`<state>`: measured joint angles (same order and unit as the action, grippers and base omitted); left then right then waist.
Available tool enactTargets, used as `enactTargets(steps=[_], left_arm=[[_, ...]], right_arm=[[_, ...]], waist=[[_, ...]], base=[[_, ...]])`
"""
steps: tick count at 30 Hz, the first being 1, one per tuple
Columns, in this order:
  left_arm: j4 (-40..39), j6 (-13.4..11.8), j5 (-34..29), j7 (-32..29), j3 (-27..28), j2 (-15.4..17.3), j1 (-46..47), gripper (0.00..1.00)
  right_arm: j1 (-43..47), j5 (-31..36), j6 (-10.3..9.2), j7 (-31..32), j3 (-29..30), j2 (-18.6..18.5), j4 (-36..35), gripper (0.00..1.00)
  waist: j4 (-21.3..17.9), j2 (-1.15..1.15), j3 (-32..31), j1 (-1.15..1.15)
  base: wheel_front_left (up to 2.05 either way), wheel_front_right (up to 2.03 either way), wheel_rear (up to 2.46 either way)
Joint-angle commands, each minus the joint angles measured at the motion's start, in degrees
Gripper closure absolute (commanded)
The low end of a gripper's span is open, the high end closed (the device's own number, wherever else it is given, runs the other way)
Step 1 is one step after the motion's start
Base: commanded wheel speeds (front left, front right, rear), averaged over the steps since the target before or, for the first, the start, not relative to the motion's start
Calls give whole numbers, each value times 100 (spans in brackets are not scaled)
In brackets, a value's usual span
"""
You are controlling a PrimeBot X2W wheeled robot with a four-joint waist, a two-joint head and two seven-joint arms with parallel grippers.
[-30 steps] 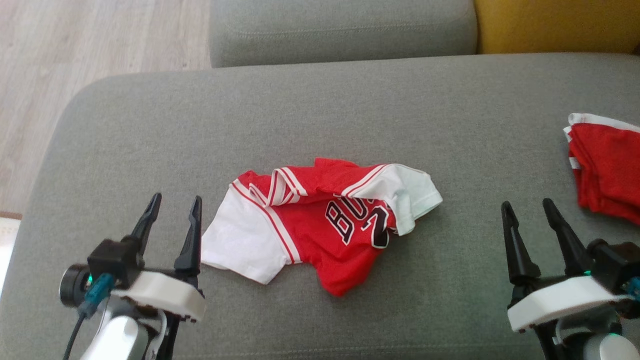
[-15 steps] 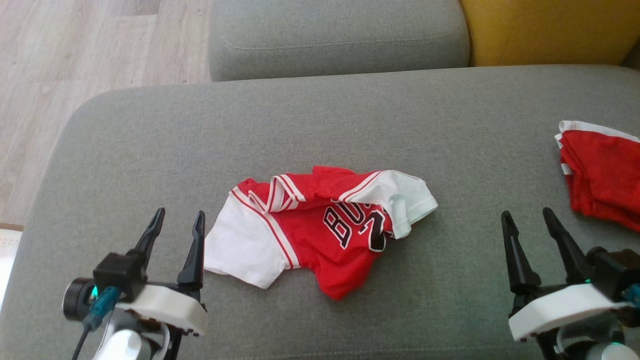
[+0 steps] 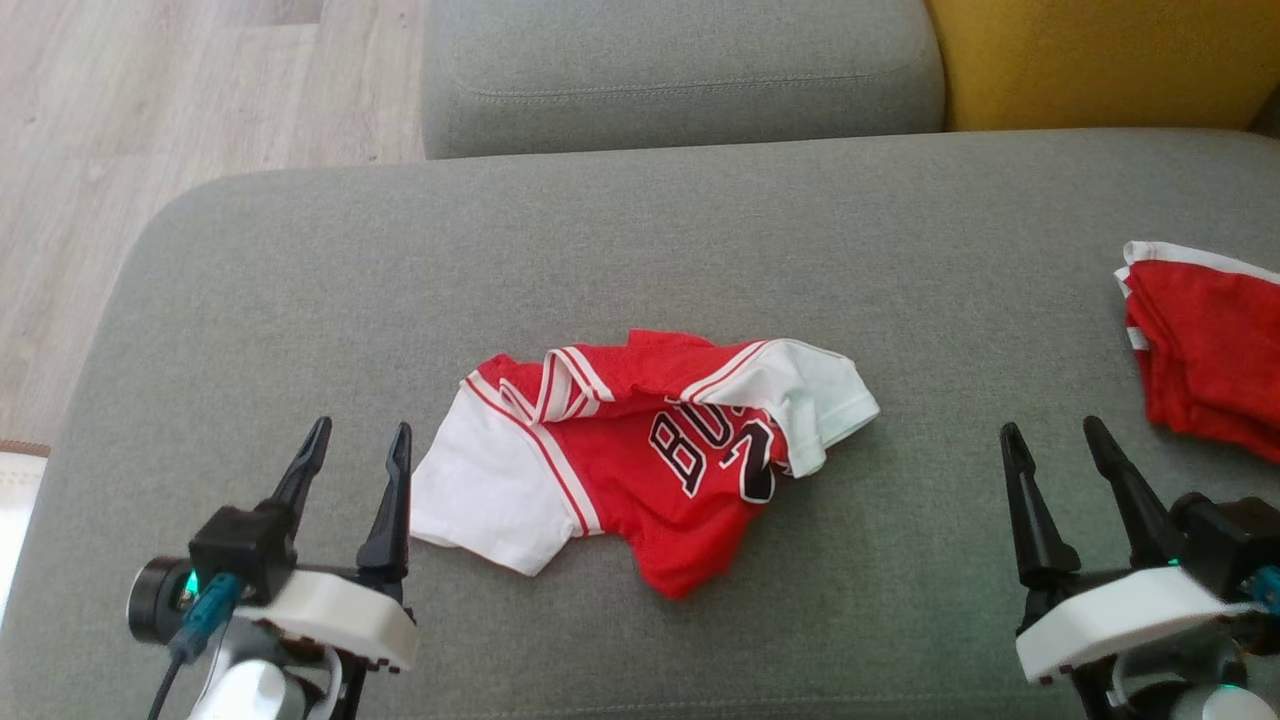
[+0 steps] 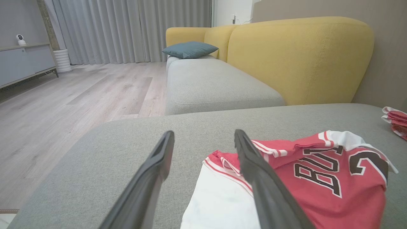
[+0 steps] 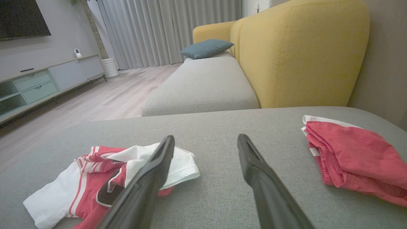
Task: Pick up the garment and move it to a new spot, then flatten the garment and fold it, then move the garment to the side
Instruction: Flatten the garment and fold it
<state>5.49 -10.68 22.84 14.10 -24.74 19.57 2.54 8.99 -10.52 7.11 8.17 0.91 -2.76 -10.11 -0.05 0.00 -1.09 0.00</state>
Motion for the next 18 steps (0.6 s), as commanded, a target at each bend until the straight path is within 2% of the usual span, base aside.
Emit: enactTargets(steps=[1,8,18], left_arm=[[-216,-51,-6,21,240,158,278,0],[-220,-68,-8,26,221,160,320,0],[-340,-109,-125,21,131,115,590,0]], right_arm=[[-137,-6,37,6,-105,-39,-227,0],[-148,-24,37,83,-237,-70,-188,0],[-441,-294,37,397,-1306,-383,185,0]], waist=[[8,0,4,0],[47,0,41,0],[217,0,475,0]], base=[[0,0,0],[0,0,0],[0,0,0]])
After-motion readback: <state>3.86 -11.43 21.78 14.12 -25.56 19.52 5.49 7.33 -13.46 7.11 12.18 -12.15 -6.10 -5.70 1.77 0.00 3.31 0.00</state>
